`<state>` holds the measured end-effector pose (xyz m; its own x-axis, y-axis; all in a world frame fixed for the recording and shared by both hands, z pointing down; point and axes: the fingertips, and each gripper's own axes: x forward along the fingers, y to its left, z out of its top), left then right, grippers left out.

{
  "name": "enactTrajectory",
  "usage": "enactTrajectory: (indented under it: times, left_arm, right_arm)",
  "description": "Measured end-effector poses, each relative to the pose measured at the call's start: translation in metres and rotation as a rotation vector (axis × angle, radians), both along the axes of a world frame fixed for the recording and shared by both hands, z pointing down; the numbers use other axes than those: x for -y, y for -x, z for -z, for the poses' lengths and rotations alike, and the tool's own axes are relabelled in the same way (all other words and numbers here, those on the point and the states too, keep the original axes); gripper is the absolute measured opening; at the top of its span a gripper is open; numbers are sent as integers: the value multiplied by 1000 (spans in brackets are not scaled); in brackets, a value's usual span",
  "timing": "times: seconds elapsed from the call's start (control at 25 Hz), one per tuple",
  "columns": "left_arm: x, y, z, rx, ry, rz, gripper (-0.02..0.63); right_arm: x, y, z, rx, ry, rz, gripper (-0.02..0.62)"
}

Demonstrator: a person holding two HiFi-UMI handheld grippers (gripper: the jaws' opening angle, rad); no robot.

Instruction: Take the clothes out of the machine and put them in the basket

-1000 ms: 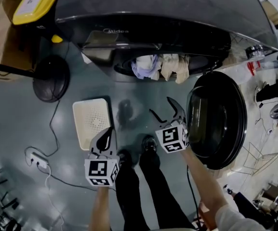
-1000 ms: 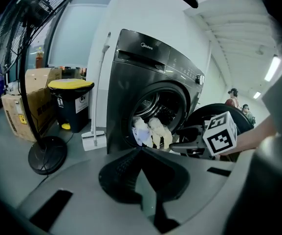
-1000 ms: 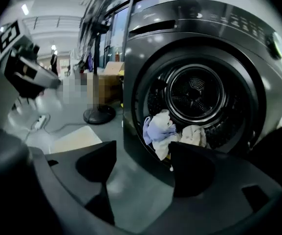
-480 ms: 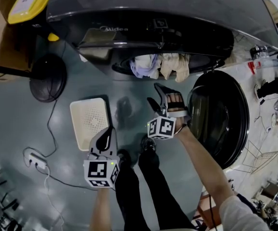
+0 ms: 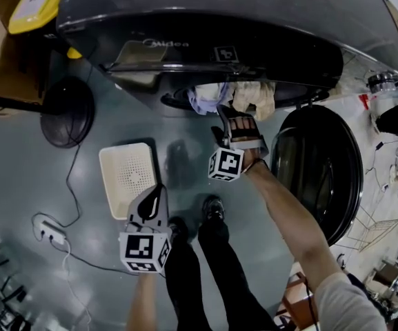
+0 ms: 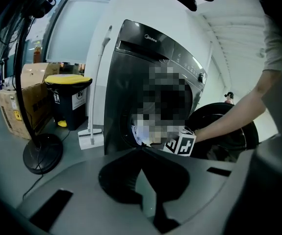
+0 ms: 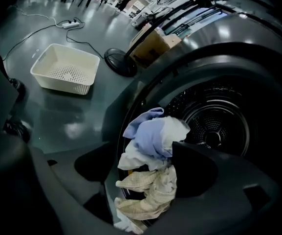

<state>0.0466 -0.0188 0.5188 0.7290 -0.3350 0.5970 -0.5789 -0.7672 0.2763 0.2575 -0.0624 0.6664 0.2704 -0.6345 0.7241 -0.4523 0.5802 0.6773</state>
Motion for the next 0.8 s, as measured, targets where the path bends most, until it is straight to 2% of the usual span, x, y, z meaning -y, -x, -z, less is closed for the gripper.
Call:
enactTrajectory:
  times: [0.16,0.48,0.64,0.68,0.72,0.76,0.8]
  left_arm:
    - [3,2,-7,6,7,1,18]
    - [8,14,-18,28,-1,14,18]
    - [7,17,-20,32,-2,25,18]
    - [7,18,-20,31,-5,28,18]
    - [7,18,-21,30,-9,30,18]
    - [7,19,-21,31,-9,32,18]
    - [6,21,-23,30,-9,33,18]
  right_arm:
    - [18,-14,-13,-27,22,-6,368]
    - [60,-28,-21,-57,-15,-33,376]
    - [64,-28,-27,-76,10,0,371]
    - [65,-28,-29,-81,17,7,358]
    - [66,-28,-30,-84,20,10,276]
    - [66,-27,-30,-87,21,12,223]
    - [65,-27,-31,-92,22,15,201]
